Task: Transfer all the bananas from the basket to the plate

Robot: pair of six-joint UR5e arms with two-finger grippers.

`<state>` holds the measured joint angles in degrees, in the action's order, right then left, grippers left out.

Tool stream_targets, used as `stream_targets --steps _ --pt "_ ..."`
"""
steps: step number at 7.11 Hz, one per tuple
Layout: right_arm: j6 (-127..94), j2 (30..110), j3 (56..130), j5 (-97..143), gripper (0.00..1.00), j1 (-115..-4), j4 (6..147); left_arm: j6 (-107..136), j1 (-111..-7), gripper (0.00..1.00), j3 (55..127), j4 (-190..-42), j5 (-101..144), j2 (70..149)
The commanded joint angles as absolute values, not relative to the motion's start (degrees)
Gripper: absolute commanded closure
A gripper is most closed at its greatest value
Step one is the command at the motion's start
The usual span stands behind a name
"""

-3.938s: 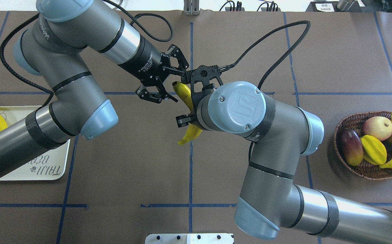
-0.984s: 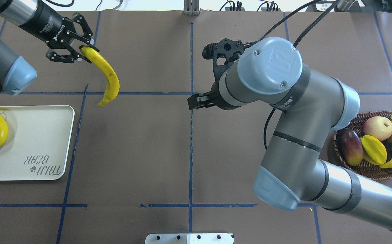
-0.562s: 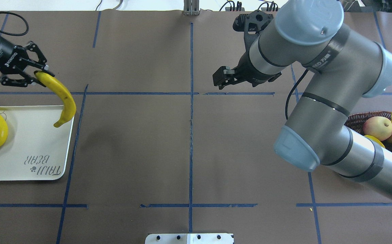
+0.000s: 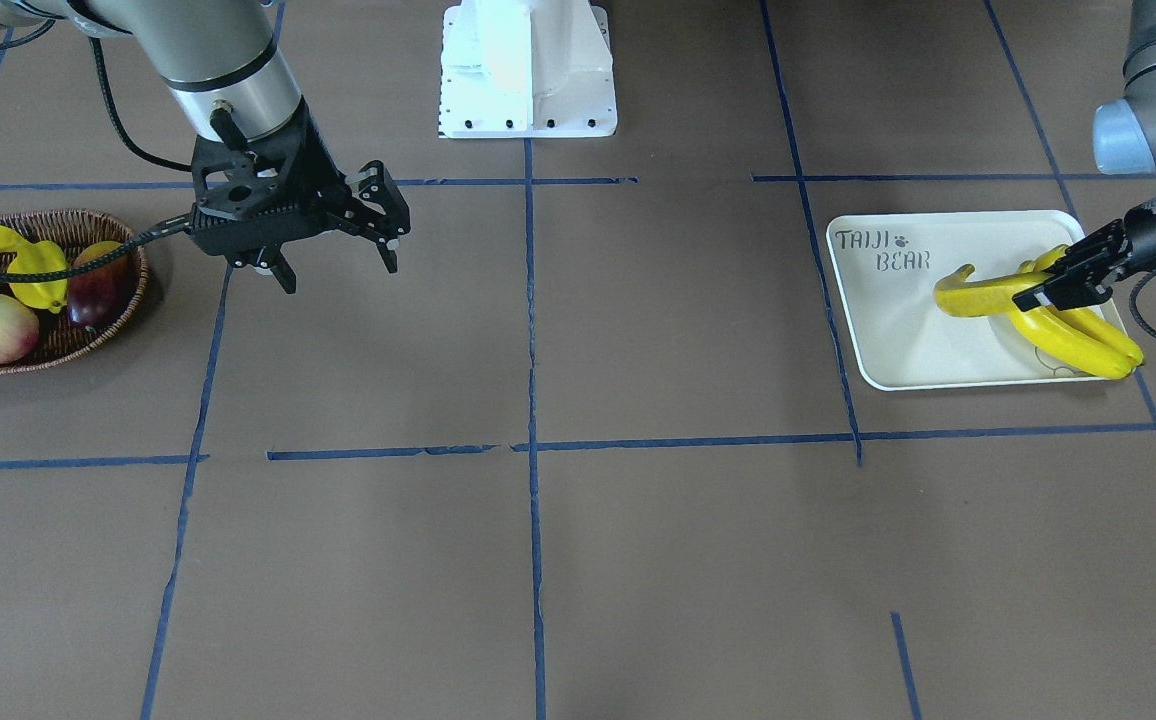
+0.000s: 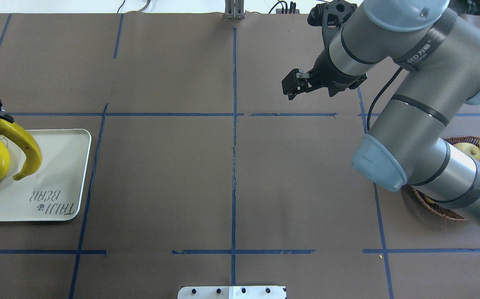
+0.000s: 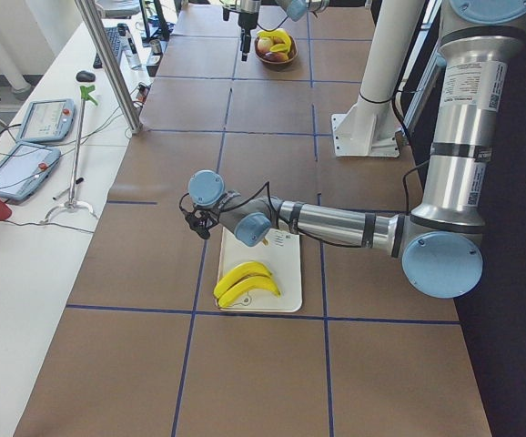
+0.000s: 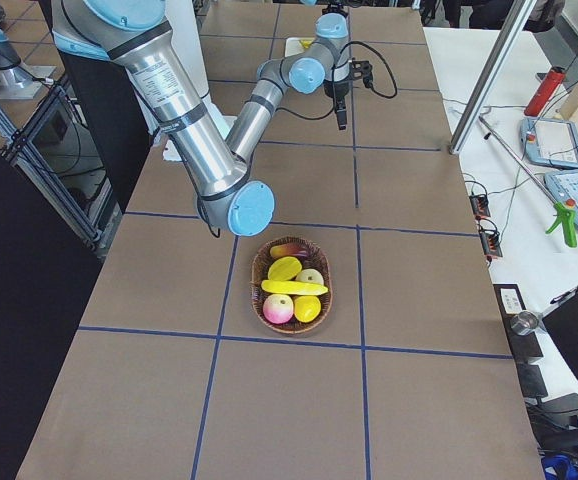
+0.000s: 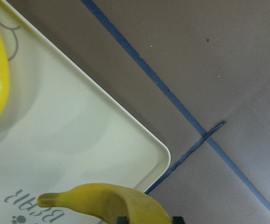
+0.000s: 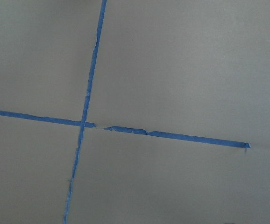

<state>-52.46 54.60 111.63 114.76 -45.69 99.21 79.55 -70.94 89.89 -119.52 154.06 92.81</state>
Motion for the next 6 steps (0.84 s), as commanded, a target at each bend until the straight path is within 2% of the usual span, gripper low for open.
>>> stream_targets --steps 1,3,4,5,6 --pt "-52.4 55.1 111.6 114.8 0.00 -45.8 99.2 75.3 -71.1 1.00 88.7 -119.6 156.0 89.8" --pt "-52.4 55.1 111.7 114.8 0.00 -45.8 99.2 75.3 -71.1 1.00 88.9 -121.1 160.5 87.7" --pt "-52.4 55.2 111.7 114.7 0.00 -45.8 99.2 75.3 -71.0 0.81 88.4 -121.5 160.2 88.2" --pt "-52.4 55.1 111.7 114.7 0.00 -45.8 99.1 75.5 -71.3 0.32 88.0 -121.2 159.2 89.2" --pt "-52.4 55.1 111.8 114.7 0.00 -45.8 99.1 75.9 -72.2 0.00 88.0 -120.8 155.1 90.4"
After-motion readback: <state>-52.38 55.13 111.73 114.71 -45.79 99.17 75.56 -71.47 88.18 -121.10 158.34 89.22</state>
